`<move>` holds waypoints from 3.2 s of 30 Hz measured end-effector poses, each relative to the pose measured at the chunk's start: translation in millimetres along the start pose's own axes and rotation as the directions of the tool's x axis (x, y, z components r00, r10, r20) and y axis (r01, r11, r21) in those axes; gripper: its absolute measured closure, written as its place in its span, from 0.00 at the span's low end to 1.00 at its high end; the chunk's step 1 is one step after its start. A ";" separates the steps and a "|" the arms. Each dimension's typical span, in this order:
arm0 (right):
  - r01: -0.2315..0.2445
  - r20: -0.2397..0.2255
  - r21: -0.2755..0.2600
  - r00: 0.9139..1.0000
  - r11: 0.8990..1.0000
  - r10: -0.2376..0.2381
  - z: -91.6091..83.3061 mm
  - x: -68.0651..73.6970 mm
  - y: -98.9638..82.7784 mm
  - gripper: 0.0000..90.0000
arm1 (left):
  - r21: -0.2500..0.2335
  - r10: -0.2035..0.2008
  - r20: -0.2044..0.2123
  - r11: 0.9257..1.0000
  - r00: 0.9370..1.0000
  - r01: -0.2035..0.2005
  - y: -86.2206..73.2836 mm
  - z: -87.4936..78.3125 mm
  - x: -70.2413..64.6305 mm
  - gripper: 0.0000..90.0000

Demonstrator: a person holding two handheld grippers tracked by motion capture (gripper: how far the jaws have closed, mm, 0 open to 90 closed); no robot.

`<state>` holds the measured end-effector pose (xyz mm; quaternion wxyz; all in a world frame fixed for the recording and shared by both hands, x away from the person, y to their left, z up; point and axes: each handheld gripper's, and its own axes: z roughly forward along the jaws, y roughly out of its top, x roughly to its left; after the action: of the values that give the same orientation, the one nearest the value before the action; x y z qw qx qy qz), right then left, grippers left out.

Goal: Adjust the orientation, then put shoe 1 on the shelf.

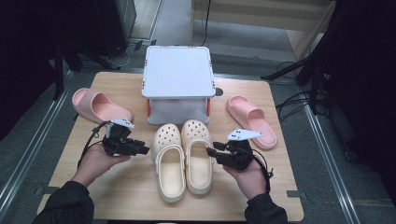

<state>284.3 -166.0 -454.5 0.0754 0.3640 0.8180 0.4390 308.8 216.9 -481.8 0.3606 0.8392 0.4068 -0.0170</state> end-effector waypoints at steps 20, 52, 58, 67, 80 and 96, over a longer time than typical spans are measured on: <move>0.031 -0.064 0.049 0.998 0.998 -0.028 22.5 38.9 -3.7 0.53 | -0.096 0.032 0.005 0.995 0.999 -0.032 52.6 -25.3 0.6 0.85; 0.022 0.078 0.141 0.996 0.990 -0.033 100.7 55.5 4.0 0.44 | -0.044 0.146 -0.102 0.987 0.984 -0.151 177.8 -23.6 27.9 0.86; 0.004 0.113 0.141 0.993 0.990 -0.020 98.1 55.5 5.3 0.58 | -0.050 0.185 -0.142 0.980 0.972 -0.194 174.6 -23.4 25.8 0.89; 0.002 0.146 0.143 0.989 0.990 -0.023 87.3 41.0 8.3 0.73 | -0.039 0.163 -0.132 0.985 0.978 -0.170 174.2 -26.3 30.6 0.97; -0.013 0.156 0.043 0.988 0.999 0.007 92.0 21.0 67.5 0.73 | -0.026 0.123 -0.109 0.992 0.986 -0.126 178.1 -26.3 33.9 0.99; -0.104 0.240 -0.035 0.965 0.994 0.109 147.7 -10.9 102.3 0.73 | -0.026 0.119 -0.112 0.992 0.986 -0.123 178.9 -25.5 33.4 0.98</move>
<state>411.7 -39.4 -466.7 0.1547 0.4573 0.7771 0.4038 448.7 181.9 -367.9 0.3517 0.8559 0.3746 0.0581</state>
